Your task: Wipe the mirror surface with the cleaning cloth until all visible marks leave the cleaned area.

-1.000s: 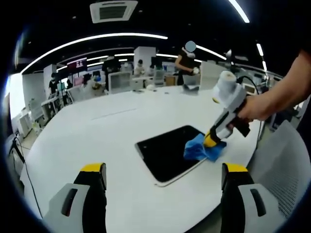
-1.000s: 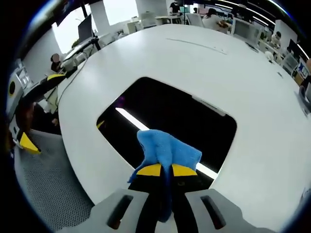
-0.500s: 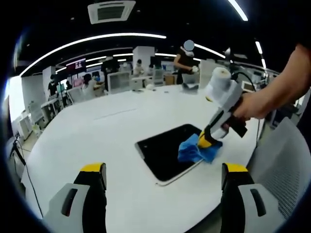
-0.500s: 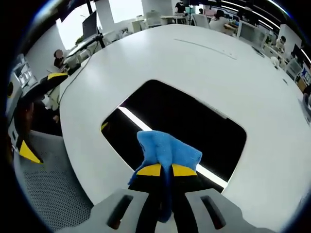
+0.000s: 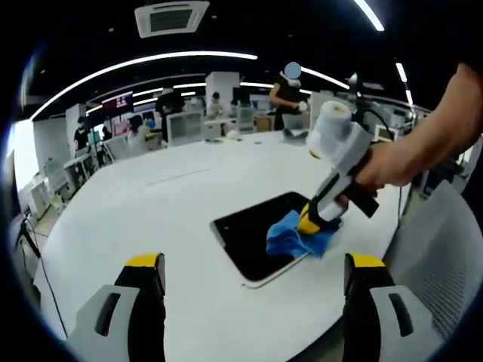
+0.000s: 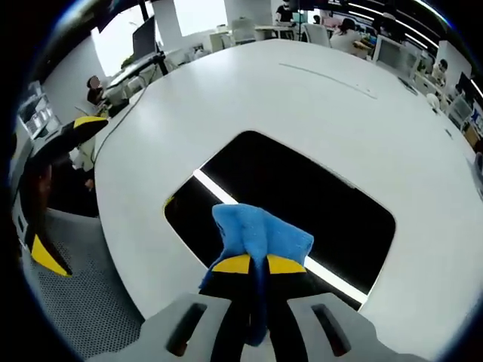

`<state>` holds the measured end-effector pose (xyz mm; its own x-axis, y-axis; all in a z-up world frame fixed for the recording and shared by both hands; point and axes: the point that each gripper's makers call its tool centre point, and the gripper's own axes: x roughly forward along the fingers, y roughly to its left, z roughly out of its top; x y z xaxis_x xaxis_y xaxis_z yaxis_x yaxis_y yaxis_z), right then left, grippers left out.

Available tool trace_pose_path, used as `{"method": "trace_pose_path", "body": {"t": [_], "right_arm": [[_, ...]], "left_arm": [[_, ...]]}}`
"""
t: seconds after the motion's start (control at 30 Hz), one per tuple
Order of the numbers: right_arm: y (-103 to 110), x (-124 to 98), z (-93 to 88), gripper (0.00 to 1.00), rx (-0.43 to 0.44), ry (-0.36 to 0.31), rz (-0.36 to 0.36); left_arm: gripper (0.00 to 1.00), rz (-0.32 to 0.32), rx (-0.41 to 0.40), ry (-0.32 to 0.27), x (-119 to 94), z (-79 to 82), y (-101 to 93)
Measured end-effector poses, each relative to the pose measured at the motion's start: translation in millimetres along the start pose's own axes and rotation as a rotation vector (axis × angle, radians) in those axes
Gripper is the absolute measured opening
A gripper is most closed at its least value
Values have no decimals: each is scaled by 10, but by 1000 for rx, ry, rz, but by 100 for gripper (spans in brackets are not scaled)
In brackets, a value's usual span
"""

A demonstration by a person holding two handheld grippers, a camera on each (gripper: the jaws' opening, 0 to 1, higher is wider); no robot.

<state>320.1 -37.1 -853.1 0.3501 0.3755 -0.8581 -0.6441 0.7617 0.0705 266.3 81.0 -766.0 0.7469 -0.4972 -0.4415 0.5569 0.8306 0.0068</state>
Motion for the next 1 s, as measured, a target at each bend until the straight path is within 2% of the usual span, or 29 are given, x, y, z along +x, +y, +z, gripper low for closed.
{"method": "trace_pose_path", "body": {"t": [1.0], "right_arm": [[183, 117, 180, 1, -21, -8, -6]], "left_arm": [[99, -4, 3, 3, -2, -1, -16]]}}
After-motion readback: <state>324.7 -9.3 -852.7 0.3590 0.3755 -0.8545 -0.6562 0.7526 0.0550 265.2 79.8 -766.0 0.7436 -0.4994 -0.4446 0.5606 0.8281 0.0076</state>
